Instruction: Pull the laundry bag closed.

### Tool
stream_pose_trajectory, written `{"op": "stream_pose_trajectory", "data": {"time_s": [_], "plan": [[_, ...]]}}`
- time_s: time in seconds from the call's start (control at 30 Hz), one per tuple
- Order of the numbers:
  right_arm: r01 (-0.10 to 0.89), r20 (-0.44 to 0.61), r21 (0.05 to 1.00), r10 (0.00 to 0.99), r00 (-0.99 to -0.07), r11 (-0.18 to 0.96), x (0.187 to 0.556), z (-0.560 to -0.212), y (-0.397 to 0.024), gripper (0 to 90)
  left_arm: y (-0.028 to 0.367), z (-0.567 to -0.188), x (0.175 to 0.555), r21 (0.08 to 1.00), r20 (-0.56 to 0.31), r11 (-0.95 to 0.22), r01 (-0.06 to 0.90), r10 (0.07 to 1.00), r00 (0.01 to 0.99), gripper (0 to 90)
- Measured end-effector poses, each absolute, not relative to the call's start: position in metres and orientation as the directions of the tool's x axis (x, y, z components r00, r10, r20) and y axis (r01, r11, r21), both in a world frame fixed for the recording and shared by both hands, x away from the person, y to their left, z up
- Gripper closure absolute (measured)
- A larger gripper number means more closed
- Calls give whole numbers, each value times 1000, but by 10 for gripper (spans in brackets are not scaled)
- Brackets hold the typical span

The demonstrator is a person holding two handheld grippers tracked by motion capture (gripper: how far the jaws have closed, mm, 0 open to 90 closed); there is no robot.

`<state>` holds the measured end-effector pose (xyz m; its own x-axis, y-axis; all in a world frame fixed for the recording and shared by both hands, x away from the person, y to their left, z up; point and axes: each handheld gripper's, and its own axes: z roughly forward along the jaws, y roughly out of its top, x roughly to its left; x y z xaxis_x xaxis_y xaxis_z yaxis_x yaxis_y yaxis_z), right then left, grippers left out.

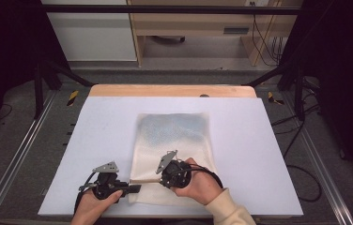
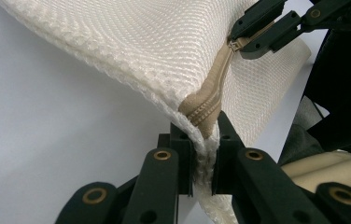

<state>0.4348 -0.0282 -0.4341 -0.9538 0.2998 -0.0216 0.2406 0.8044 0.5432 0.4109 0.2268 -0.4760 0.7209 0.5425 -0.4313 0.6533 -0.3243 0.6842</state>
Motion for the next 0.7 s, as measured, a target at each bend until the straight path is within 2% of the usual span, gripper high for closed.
{"op": "stream_pose_trajectory", "data": {"time_s": [0.7], "plan": [[234, -24, 567, 300, -954, 790, 431, -437, -34, 821, 225, -476, 410, 683, -428, -331, 652, 543, 723, 818]]}}
